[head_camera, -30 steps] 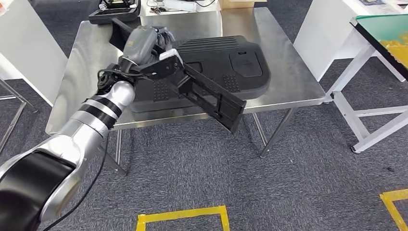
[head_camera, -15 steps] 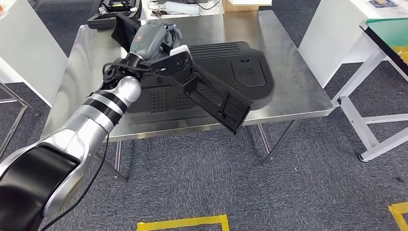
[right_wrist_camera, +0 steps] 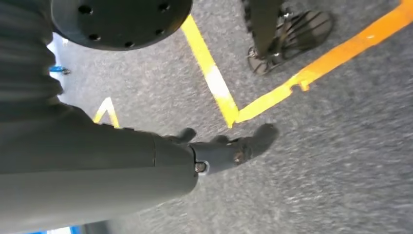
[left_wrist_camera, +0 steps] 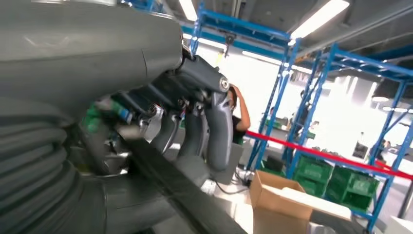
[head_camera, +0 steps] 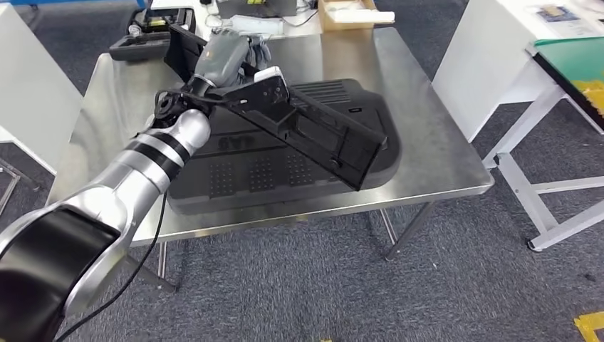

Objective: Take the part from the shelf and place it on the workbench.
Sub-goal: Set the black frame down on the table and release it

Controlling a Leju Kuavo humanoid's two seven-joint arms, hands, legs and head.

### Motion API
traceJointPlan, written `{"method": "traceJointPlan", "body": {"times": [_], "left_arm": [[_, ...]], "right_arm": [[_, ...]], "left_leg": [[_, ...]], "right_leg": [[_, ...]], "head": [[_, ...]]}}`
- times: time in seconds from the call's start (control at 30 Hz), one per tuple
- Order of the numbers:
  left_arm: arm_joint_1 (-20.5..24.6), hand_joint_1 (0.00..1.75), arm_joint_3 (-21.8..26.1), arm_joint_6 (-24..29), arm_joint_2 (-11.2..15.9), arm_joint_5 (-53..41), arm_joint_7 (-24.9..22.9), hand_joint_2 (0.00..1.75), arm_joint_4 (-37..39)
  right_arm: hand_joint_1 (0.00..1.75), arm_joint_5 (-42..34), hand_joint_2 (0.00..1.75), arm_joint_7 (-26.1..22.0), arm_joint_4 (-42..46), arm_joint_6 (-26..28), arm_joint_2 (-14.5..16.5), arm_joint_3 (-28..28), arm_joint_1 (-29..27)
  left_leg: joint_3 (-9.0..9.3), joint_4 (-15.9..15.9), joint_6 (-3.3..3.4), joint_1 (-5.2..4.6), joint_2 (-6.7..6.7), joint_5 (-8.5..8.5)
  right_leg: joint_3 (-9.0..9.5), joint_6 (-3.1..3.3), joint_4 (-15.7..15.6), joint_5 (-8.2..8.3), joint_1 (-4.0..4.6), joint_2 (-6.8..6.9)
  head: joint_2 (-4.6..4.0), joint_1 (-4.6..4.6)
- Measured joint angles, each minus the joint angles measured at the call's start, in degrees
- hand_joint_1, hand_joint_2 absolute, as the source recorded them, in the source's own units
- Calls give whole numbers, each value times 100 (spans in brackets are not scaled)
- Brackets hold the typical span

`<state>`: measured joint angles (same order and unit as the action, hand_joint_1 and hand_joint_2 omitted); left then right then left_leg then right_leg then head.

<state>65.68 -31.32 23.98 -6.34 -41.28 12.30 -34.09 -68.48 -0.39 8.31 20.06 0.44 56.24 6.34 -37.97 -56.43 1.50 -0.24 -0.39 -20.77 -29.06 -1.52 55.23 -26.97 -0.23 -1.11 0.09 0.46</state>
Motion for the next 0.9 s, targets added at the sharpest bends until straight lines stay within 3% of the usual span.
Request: {"method": "traceJointPlan", "body": {"times": [0.07, 0.13, 0.2, 0.27, 0.3, 0.37, 0.43, 0.47, 0.53, 0.6, 0.63, 0.7, 0.77, 0.8, 0.83, 0.9], "left_arm": [[59, 175, -2, 12, -4, -1, -5, 175, -1], [80, 175, -3, 23, -3, -1, -6, 175, 12], [23, 175, -5, 28, 1, -1, -5, 175, 46], [-52, 175, -11, 28, 6, -1, -6, 175, 83], [-69, 175, -16, 28, 6, -1, -6, 175, 93], [-62, 175, -21, 28, 5, -1, -6, 175, 102], [-39, 175, -23, 28, 3, -1, -6, 175, 107], [-23, 175, -24, 28, 3, -1, -5, 175, 109], [25, 175, -25, 29, -1, -1, -1, 175, 104], [51, 175, -25, 39, 2, 1, 6, 175, 102], [36, 175, -26, 43, 7, 2, 8, 175, 109], [-49, 175, -28, 45, 23, 4, 7, 175, 140], [-109, 175, -30, 44, 29, 4, 5, 175, 160], [-99, 175, -31, 45, 30, 4, 4, 175, 162], [-69, 175, -31, 45, 32, 4, 5, 175, 163], [0, 175, -31, 45, 43, 4, 5, 175, 166]], "right_arm": [[0, 0, 175, 2, 0, -3, 2, 4, 24], [0, 0, 175, 3, 0, -7, 5, 7, 32], [0, 0, 175, 3, 0, -11, 14, 9, 33], [0, 0, 175, 3, -1, -13, 17, 10, 26], [0, 0, 175, 3, -1, -13, 16, 11, 18], [0, 0, 175, 4, -5, -13, 7, 12, -2], [0, 1, 175, 4, -10, -13, -1, 17, -11], [0, 2, 175, 4, -13, -13, -1, 22, -8], [0, 4, 175, 4, -13, -15, 9, 32, 8], [0, 4, 175, 4, -14, -17, 15, 38, 7], [0, 4, 175, 4, -15, -17, 14, 40, 2], [0, 4, 175, 4, -17, -19, 11, 43, -11], [0, 4, 175, 4, -17, -22, 14, 44, -18], [0, 4, 175, 4, -17, -23, 16, 44, -20], [0, 4, 175, 4, -17, -24, 17, 44, -21], [0, 4, 175, 5, -17, -25, 20, 44, -23]], "left_leg": [[86, 18, 61, 25, -6, -25], [185, 42, 112, 59, -19, -85], [266, 47, 135, 65, -37, -174], [371, 48, 131, 65, -62, -272], [429, 48, 123, 65, -75, -322], [538, 49, 94, 59, -96, -421], [616, 60, 39, 35, -110, -520], [649, 63, 9, 22, -113, -556], [694, 52, -48, 11, -108, -614], [593, -253, -89, 11, -72, -679], [446, -566, -106, 16, -48, -764], [48, -1314, -140, 27, -19, -1095], [-253, -1623, -164, 42, -10, -1324], [-291, -1492, -169, 47, -7, -1237], [-256, -1198, -165, 51, -1, -1003], [-90, -403, -134, 47, 15, -322]], "right_leg": [[-119, -58, 244, -1, -2, 22], [-556, -111, 910, -54, -16, 52], [-1069, -112, 1608, -295, -37, 68], [-1338, -130, 1728, -441, -52, 79], [-1340, -169, 1500, -339, -55, 84], [-1170, -263, 657, 216, -41, 101], [-993, -204, 21, 673, 2, 116], [-944, -129, -96, 763, 19, 122], [-841, 3, -115, 748, 9, 125], [-719, 87, -133, 706, -31, 123], [-644, 133, -141, 670, -44, 117], [-506, 196, -142, 572, -41, 102], [-381, 201, -139, 472, -39, 72], [-318, 189, -138, 422, -39, 56], [-251, 173, -136, 371, -39, 44], [-125, 125, -119, 258, -25, 33]], "head": [[0, -2], [0, 14], [0, 27], [0, 28], [0, 28], [0, 31], [0, 22], [0, 18], [0, 13], [0, 7], [0, 2], [0, -5], [0, -7], [0, -7], [0, -8], [0, -7]]}}
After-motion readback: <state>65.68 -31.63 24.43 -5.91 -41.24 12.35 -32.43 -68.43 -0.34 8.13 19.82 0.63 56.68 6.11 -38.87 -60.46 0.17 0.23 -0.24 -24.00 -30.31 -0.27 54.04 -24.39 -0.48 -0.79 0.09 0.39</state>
